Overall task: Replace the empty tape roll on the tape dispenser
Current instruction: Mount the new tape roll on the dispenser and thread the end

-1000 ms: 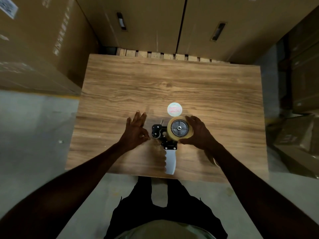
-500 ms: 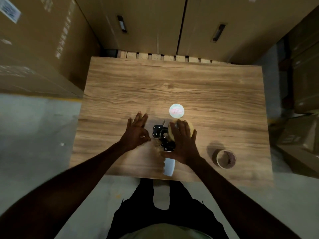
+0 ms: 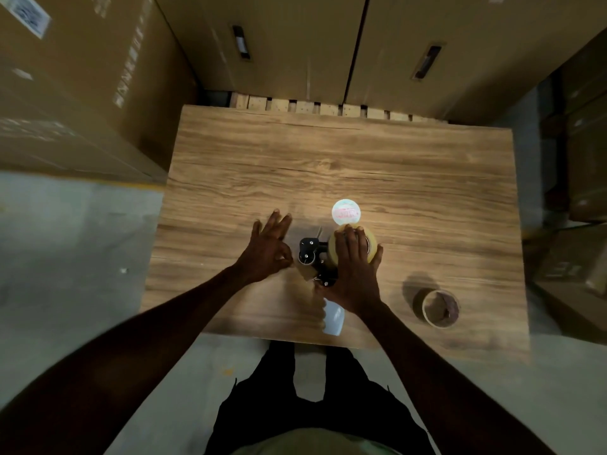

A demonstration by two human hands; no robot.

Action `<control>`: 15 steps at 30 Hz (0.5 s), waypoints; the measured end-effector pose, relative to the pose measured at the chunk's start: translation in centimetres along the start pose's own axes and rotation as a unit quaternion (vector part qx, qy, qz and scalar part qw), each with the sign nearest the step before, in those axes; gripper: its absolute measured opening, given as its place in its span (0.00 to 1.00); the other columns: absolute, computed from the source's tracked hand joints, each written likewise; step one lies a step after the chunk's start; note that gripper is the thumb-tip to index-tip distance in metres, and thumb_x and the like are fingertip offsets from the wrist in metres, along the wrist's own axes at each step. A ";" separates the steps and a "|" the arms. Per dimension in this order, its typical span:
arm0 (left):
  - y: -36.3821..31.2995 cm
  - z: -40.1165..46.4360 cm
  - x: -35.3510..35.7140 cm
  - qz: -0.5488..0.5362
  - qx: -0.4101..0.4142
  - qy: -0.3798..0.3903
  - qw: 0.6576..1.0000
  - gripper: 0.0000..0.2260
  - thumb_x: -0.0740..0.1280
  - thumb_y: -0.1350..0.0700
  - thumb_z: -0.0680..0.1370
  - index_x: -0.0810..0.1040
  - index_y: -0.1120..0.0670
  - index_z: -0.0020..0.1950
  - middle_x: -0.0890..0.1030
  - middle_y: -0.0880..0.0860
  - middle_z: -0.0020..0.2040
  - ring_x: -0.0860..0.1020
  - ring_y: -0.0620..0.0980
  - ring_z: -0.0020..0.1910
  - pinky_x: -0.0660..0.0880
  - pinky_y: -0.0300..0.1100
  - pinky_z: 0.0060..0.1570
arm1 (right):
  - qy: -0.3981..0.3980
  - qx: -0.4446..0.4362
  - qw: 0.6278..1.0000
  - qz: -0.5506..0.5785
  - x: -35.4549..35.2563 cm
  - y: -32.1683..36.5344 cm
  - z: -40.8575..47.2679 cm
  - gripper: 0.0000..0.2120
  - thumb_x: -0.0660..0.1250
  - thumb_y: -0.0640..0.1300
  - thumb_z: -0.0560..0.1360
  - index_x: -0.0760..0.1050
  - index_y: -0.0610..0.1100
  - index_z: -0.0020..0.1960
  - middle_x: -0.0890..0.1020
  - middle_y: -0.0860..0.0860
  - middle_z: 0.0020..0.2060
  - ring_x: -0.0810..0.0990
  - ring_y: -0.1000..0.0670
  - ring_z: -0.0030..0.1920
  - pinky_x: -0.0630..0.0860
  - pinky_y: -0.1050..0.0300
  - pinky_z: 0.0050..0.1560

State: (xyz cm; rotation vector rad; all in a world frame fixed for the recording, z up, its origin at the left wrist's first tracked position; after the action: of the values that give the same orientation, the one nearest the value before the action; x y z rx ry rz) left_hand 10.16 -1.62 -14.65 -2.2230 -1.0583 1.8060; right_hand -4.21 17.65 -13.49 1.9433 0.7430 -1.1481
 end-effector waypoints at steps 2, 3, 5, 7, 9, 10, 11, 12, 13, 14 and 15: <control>-0.2 0.0 0.1 0.002 0.013 -0.002 1.000 0.04 0.77 0.50 0.71 0.85 0.48 0.39 0.55 0.55 0.82 0.44 0.59 0.81 0.49 0.69 0.73 | -0.003 -0.022 1.000 -0.002 -0.1 -0.5 0.1 0.60 0.71 0.71 0.60 0.57 0.43 0.84 0.60 0.41 0.83 0.54 0.37 0.84 0.51 0.19 0.74; -0.2 0.0 0.3 0.003 0.021 -0.004 1.000 0.04 0.76 0.50 0.72 0.84 0.48 0.39 0.55 0.55 0.82 0.45 0.59 0.81 0.49 0.69 0.73 | -0.003 -0.034 0.999 -0.002 -0.2 -0.8 0.1 0.61 0.71 0.71 0.60 0.57 0.43 0.84 0.60 0.41 0.83 0.54 0.38 0.84 0.51 0.19 0.74; -0.4 -0.1 0.7 0.003 0.038 -0.001 0.999 0.05 0.75 0.49 0.73 0.83 0.48 0.39 0.55 0.54 0.82 0.44 0.58 0.81 0.50 0.69 0.73 | -0.010 -0.059 0.998 -0.003 -0.4 -1.4 0.1 0.61 0.72 0.71 0.59 0.58 0.43 0.84 0.60 0.41 0.83 0.55 0.38 0.84 0.51 0.18 0.74; -0.5 -0.3 1.0 -0.003 0.051 0.004 0.999 0.06 0.74 0.49 0.73 0.81 0.48 0.38 0.54 0.54 0.82 0.43 0.58 0.81 0.49 0.68 0.73 | -0.014 -0.079 0.997 -0.011 -0.5 -1.9 0.1 0.61 0.72 0.71 0.58 0.59 0.43 0.83 0.60 0.41 0.83 0.55 0.38 0.84 0.53 0.17 0.73; -0.7 -0.6 1.1 -0.007 0.058 0.002 0.998 0.07 0.74 0.49 0.73 0.81 0.49 0.38 0.55 0.55 0.82 0.43 0.58 0.81 0.49 0.68 0.73 | -0.005 -0.088 0.996 -0.020 -0.6 -2.0 0.0 0.60 0.72 0.71 0.58 0.60 0.45 0.82 0.61 0.41 0.83 0.54 0.37 0.84 0.55 0.16 0.71; -0.9 -0.7 1.0 -0.008 0.059 0.002 0.998 0.06 0.75 0.50 0.73 0.81 0.49 0.38 0.55 0.55 0.82 0.43 0.57 0.81 0.49 0.68 0.73 | 0.002 -0.088 0.996 -0.025 -0.5 -1.9 0.0 0.59 0.72 0.70 0.57 0.61 0.47 0.82 0.60 0.41 0.83 0.53 0.37 0.84 0.56 0.15 0.70; -0.9 -0.7 0.9 -0.009 0.059 0.003 0.998 0.06 0.75 0.50 0.73 0.81 0.49 0.38 0.55 0.55 0.82 0.43 0.57 0.81 0.49 0.68 0.73 | 0.010 -0.087 0.996 -0.032 -0.5 -1.6 0.0 0.58 0.72 0.70 0.57 0.61 0.49 0.82 0.59 0.40 0.83 0.52 0.35 0.84 0.56 0.14 0.69; -1.0 -0.8 0.8 -0.010 0.059 0.004 0.998 0.06 0.75 0.51 0.73 0.81 0.49 0.37 0.55 0.55 0.82 0.43 0.56 0.81 0.49 0.68 0.74 | 0.018 -0.085 0.996 -0.036 -0.5 -1.2 0.0 0.56 0.72 0.69 0.58 0.61 0.53 0.83 0.57 0.39 0.84 0.51 0.34 0.84 0.56 0.14 0.69; -1.0 -0.8 0.7 -0.011 0.058 0.005 0.998 0.06 0.75 0.51 0.73 0.81 0.49 0.37 0.55 0.55 0.82 0.42 0.55 0.81 0.48 0.67 0.74 | 0.024 -0.082 0.996 -0.038 -0.5 -0.9 -0.1 0.54 0.72 0.67 0.59 0.61 0.57 0.82 0.55 0.39 0.84 0.50 0.33 0.84 0.55 0.13 0.68; -1.0 -0.8 0.5 -0.013 0.057 0.007 0.998 0.06 0.75 0.51 0.72 0.81 0.49 0.37 0.55 0.54 0.82 0.42 0.55 0.80 0.48 0.67 0.74 | 0.026 -0.080 0.996 -0.039 -0.5 -0.6 -0.2 0.51 0.71 0.66 0.60 0.63 0.59 0.81 0.54 0.38 0.84 0.49 0.31 0.83 0.54 0.13 0.67; -1.0 -0.8 0.4 -0.013 0.057 0.009 0.998 0.06 0.75 0.51 0.72 0.82 0.49 0.37 0.55 0.54 0.82 0.42 0.54 0.80 0.48 0.67 0.74 | 0.023 -0.079 0.996 -0.040 -0.5 -0.4 -0.4 0.47 0.70 0.65 0.61 0.66 0.60 0.79 0.54 0.37 0.84 0.49 0.30 0.83 0.55 0.13 0.67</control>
State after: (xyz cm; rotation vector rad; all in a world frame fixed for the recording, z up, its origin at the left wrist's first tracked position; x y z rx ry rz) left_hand 10.43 -0.39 -14.23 -2.1461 -0.9522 1.7847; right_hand -4.54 18.15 -13.08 1.8281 0.9169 -1.0615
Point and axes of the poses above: each hand's wrist, its own z-axis towards the middle knuckle, its own x-axis out of the palm, y = z × x, the point moved 2 cm from there along z, towards the middle knuckle
